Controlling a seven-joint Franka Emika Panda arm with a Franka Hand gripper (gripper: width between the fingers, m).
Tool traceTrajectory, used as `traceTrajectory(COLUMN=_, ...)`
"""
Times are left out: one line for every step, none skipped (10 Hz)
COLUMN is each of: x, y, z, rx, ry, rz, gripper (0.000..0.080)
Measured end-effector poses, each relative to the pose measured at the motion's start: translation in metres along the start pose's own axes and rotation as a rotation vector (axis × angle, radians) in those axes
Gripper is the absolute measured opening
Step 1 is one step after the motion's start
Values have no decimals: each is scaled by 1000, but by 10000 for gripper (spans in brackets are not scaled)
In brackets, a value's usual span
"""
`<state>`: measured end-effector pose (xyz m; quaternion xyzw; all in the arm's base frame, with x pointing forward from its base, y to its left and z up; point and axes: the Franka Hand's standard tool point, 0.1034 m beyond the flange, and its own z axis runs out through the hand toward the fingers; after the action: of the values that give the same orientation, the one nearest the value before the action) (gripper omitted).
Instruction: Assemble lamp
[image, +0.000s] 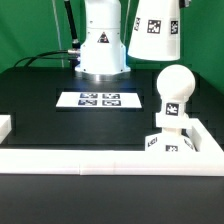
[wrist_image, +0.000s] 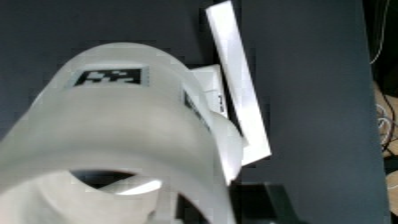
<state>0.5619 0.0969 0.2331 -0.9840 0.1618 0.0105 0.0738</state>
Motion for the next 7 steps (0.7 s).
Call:
traceTrajectory(x=-1, y=1, z=2, rx=-3, ry=-4, rz=0, gripper=44)
traceTrajectory(x=-1, y=2, z=3, rx=-3, ry=-4, rz=1, gripper=44)
traceTrajectory(x=-1, y=2, z=3, rx=-4, ry=-4, rz=1, gripper=44)
traceTrajectory(x=-1, y=2, z=4, rx=-4, ry=-5, rz=1, gripper=44)
traceTrajectory(x=-1, y=2, z=4, rx=-4, ry=-5, rz=1, gripper=44)
traceTrajectory(x=0, y=1, z=4, rx=-2, ry=-5, rz=0, gripper=44)
traceTrajectory(x=3, y=-4, z=5, rx=0, ry=-2, rz=-5, gripper=44)
